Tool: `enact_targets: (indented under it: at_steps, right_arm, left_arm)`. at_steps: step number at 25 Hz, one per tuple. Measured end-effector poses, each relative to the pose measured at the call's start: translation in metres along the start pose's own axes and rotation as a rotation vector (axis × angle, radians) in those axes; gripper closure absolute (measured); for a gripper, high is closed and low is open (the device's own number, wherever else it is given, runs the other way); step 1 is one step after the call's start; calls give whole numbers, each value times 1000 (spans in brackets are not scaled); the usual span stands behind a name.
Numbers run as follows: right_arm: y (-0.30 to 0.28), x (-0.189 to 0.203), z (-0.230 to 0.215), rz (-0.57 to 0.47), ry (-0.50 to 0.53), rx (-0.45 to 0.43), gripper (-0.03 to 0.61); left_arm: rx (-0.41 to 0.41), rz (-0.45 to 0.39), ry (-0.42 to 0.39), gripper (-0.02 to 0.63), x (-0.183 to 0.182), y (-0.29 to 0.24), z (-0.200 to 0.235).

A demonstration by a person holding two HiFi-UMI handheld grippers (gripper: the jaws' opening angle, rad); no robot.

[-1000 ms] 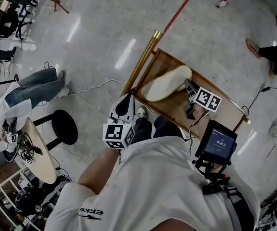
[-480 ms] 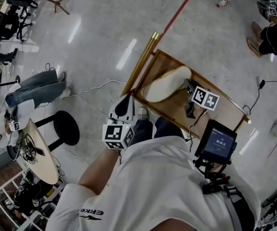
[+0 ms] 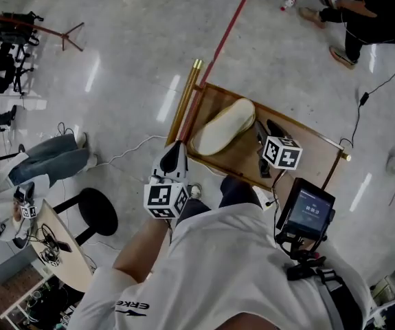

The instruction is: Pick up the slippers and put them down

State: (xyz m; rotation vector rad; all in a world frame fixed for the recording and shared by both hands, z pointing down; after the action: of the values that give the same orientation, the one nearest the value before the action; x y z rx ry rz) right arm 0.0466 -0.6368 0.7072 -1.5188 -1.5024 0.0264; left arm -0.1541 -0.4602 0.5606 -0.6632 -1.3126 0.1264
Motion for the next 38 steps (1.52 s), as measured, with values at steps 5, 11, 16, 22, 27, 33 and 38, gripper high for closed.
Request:
enact_targets:
  at_steps: [5,11,16,22,27,33,38]
  right_arm:
    - [53,-14,32,-121,97,68,417]
    - [121,-18,92,-268,204,174,417]
    - [166,-5,146,-382,274,232,419]
    - [202,25,215,-491,336,279,426]
    - [235,45,273,-567,441,318,437]
    - [273,76,323,-638,491,350,452]
    - [300,111,346,-678,440,373,491]
  left_arm:
    - [98,-46,-25,611,-12,1,-21]
    - [199,-103,-54,611,-17,29,-27]
    - [247,-175,-84,612,-18,63,-23]
    - [267,-271,-115,612,-18,119,1]
    - [281,-351,-145,612,-21,167,16]
    - [333,-410,-165,612,-12,212,20]
    - [408,-430,-172,612,-1,240,13]
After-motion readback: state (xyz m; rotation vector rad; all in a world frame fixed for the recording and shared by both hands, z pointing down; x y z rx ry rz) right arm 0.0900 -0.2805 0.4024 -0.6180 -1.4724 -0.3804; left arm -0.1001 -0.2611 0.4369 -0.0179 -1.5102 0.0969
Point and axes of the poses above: the fingertips, and each gripper's own axes: y backward along the fingers, z to its left, x out of its underside, the point moved 2 cm from there along y, backward along the fingers, and after that the axes turned 10 degrees about -x, right-handed, at the moved point
